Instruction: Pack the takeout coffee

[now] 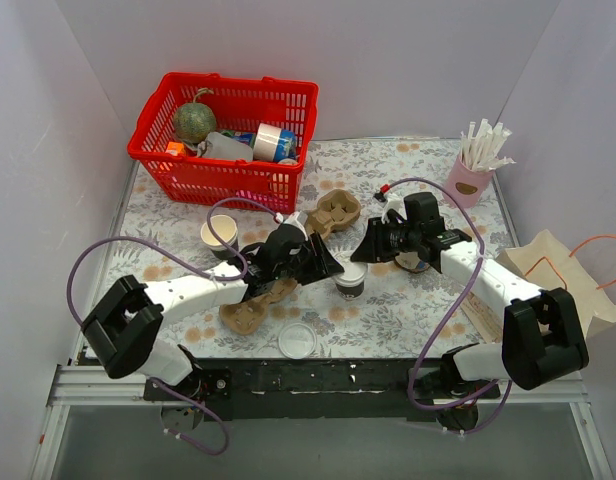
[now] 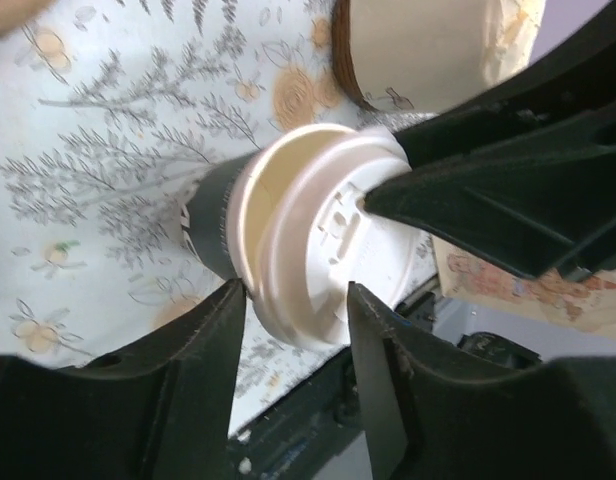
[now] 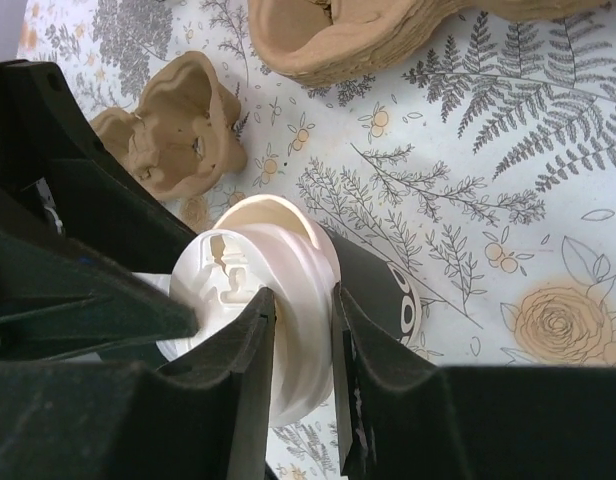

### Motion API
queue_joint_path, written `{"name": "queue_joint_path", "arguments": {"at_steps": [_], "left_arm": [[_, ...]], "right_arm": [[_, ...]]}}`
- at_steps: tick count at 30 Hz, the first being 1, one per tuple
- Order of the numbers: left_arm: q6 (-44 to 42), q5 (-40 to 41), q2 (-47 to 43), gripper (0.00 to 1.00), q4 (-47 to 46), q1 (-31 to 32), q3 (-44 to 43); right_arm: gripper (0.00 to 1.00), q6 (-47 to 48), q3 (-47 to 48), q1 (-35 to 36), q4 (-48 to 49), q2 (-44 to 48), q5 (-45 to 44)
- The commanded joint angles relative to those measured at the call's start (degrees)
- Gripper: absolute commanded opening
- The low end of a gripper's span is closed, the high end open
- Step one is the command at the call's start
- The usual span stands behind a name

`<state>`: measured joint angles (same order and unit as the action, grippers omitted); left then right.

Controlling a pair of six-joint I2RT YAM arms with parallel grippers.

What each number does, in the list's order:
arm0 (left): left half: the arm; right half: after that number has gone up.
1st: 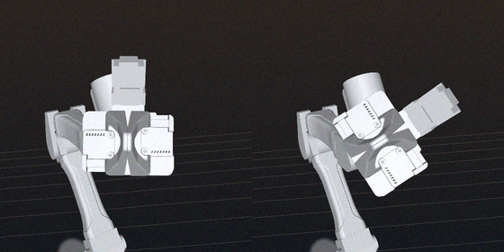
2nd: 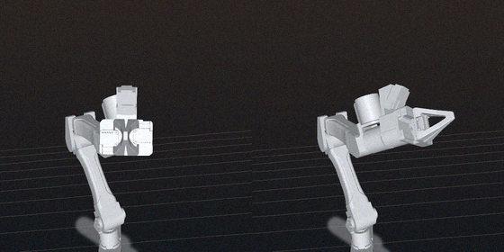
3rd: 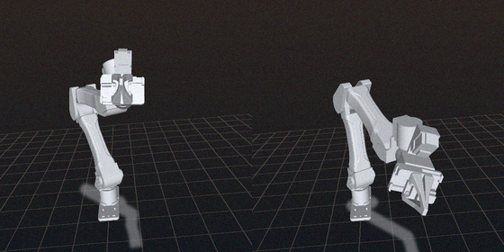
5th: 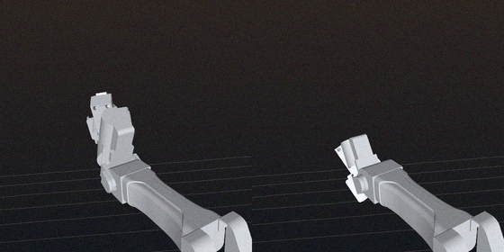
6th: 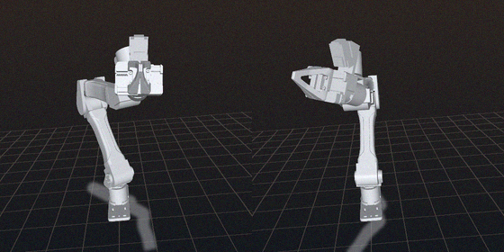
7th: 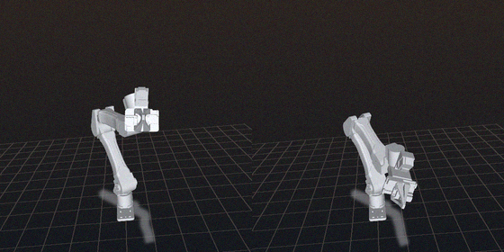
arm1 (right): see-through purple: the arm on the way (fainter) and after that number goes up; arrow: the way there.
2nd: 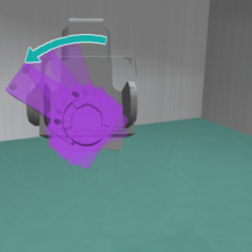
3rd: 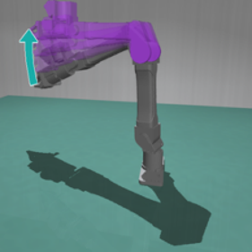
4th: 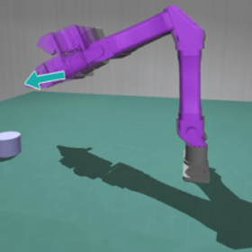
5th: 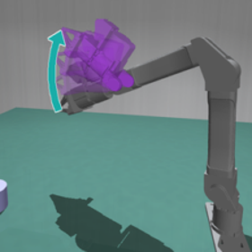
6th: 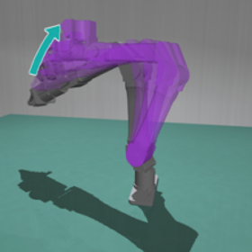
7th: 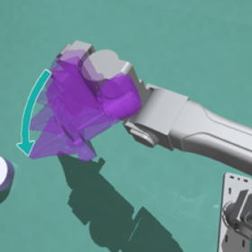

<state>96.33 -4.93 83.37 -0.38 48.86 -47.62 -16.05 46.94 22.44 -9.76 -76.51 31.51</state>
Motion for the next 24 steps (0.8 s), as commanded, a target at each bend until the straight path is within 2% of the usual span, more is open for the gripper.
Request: {"name": "queue_joint_path", "arguments": {"at_steps": [1, 3, 5, 6, 9, 15, 19, 20, 22, 24], "left_arm": [[1.5, -1.5, -4.5, 0.55, -0.8, 1.9, 0.9], [0.5, -1.0, -5.1, 0.64, -0.1, 1.9, 0.5], [-1.1, 0.3, -5.3, 0.86, 1.9, 1.9, -0.4], [-1.8, 1.3, -5.5, 0.92, 3.1, 1.9, -0.7], [-3.3, 3.3, -5.5, 0.98, 4.7, 1.8, -1.9], [-6.8, 2.8, -3.8, 0.98, 4.9, 0.4, -3.5], [-7.1, -3.5, -0.7, 0.98, 0.6, -3.0, -3.1], [-7.4, -5.2, -0.1, 0.94, -1.3, -3.3, -3.3], [-8.1, -5.1, 0.8, 0.81, -0.9, -3.8, -4.2], [-8.6, -4.0, 1.6, 0.77, -0.5, -3.9, -4.6]], "right_arm": [[0.28, 5.1, -2.0, -0.5, 2.1, -1.1, 2.9], [0.28, 6.2, -2.1, -0.5, 2.0, -0.9, 2.3], [0.31, 7.5, -2.3, -0.4, 1.9, -0.6, 1.8], [0.32, 8.3, -2.4, -0.4, 2.1, -0.4, 1.9], [0.35, 9.8, -3.5, -0.4, 3.9, 0.7, 2.2], [0.38, 12.7, -3.4, -0.4, 3.8, 0.8, 3.8], [0.41, 13.5, -3.3, -0.4, 3.7, 0.1, 5.0], [0.41, 13.5, -3.2, -0.4, 3.7, 0.0, 4.9], [0.42, 13.2, -2.8, -0.4, 3.0, 0.0, 3.7], [0.43, 13.2, -2.6, -0.4, 2.7, 0.1, 3.0]]}}
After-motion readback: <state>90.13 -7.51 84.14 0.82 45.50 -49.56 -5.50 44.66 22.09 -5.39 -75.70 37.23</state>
